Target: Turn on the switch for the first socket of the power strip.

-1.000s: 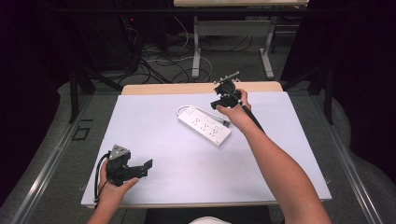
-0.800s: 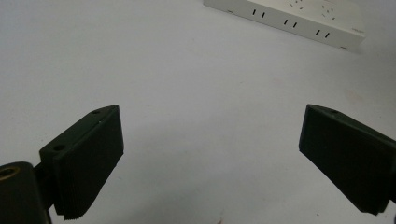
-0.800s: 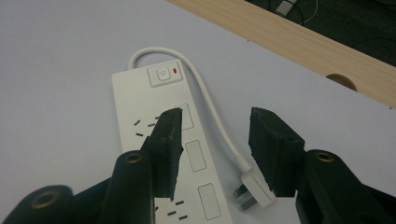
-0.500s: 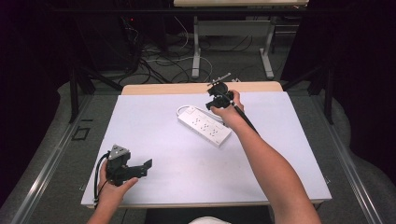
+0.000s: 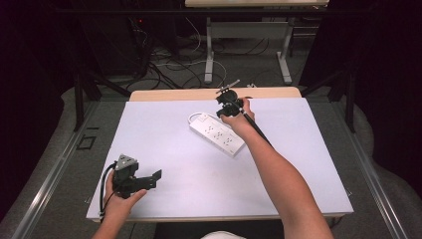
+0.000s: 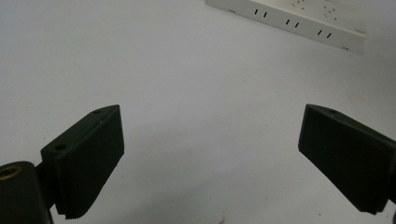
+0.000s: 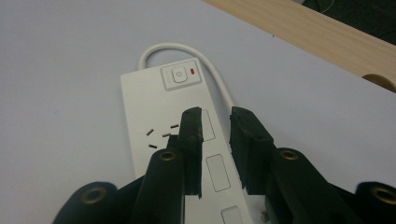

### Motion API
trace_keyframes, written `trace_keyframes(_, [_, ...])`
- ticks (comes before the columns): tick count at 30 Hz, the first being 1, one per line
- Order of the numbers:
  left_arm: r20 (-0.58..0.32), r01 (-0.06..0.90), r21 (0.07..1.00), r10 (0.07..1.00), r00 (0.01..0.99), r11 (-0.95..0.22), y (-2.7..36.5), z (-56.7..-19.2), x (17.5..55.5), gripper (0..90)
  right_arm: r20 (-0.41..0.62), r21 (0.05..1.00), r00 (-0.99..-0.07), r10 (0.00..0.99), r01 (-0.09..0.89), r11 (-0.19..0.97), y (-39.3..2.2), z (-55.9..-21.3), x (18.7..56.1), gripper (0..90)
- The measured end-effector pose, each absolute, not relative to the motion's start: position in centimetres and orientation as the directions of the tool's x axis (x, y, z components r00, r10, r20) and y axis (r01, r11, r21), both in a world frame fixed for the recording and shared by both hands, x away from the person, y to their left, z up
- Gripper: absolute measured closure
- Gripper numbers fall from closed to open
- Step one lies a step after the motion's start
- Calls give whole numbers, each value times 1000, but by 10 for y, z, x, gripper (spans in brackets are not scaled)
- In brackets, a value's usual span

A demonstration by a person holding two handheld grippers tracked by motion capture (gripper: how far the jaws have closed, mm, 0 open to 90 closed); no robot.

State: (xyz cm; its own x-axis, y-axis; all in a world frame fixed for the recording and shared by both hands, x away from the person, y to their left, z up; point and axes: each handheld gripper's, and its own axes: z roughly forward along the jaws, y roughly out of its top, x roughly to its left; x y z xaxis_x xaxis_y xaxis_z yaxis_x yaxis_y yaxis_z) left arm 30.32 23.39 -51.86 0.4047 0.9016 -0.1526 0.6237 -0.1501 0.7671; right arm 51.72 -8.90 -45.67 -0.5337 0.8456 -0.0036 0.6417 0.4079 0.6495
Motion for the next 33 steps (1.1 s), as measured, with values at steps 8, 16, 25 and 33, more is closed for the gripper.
trace_keyframes(8, [-154,618,773,904,398,-141,233,-520,303,66,5,643,-537,843,648,409,-83,-468,522,859])
trace_keyframes(16, [-159,621,772,902,400,-139,234,-519,303,68,28,664,-535,844,641,384,-79,-477,528,900])
trace_keyframes(25, [-161,623,770,902,400,-139,235,-520,304,69,24,664,-525,851,645,379,-80,-483,533,900])
trace_keyframes(33, [-166,624,770,902,400,-135,234,-520,304,69,31,676,-518,855,641,364,-78,-491,536,900])
